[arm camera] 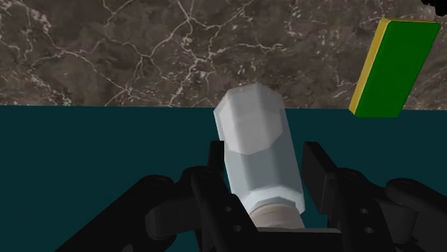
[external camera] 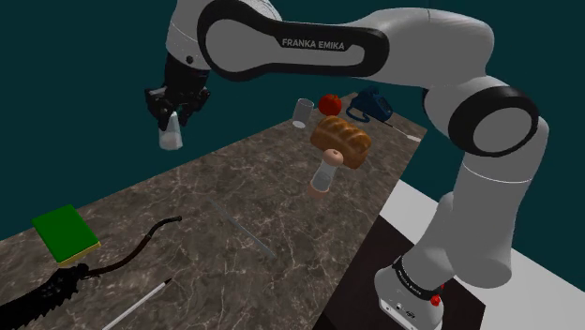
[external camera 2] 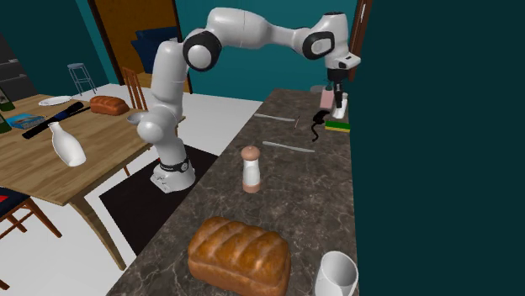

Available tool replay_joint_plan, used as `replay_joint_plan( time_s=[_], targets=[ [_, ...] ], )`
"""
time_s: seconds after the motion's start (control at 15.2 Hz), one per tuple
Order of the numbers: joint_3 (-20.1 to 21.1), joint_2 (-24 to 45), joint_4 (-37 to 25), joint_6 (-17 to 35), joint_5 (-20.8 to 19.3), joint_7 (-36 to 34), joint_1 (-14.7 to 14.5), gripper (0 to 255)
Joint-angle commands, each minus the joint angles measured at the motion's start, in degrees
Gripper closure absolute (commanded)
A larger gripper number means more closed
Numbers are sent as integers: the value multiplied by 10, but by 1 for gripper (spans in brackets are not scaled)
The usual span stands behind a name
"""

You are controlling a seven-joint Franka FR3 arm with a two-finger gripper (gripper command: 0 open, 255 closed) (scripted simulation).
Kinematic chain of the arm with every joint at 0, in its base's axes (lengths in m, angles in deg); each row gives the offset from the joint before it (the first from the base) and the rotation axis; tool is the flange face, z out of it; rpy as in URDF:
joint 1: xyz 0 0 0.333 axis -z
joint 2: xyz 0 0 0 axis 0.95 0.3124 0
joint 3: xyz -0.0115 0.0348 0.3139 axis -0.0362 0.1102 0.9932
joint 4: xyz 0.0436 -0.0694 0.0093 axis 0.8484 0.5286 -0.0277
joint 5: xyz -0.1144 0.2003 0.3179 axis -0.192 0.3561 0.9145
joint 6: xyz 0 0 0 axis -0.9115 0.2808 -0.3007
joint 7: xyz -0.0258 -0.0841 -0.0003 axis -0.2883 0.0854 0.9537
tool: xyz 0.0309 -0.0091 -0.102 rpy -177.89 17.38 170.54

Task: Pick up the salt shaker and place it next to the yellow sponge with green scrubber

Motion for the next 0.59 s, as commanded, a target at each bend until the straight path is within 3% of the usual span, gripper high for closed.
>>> replay_joint_plan(
  time_s=[0.0, 0.33, 0.46, 0.53],
  targets=[
    [2, 32, -48, -16, -12, -22, -20, 255],
    [1, 148, -235, -88, -41, -66, -80, 255],
    [-4, 236, -385, -151, -53, -77, -114, 255],
    [-4, 227, -361, -136, -52, -78, -112, 255]
  ],
)
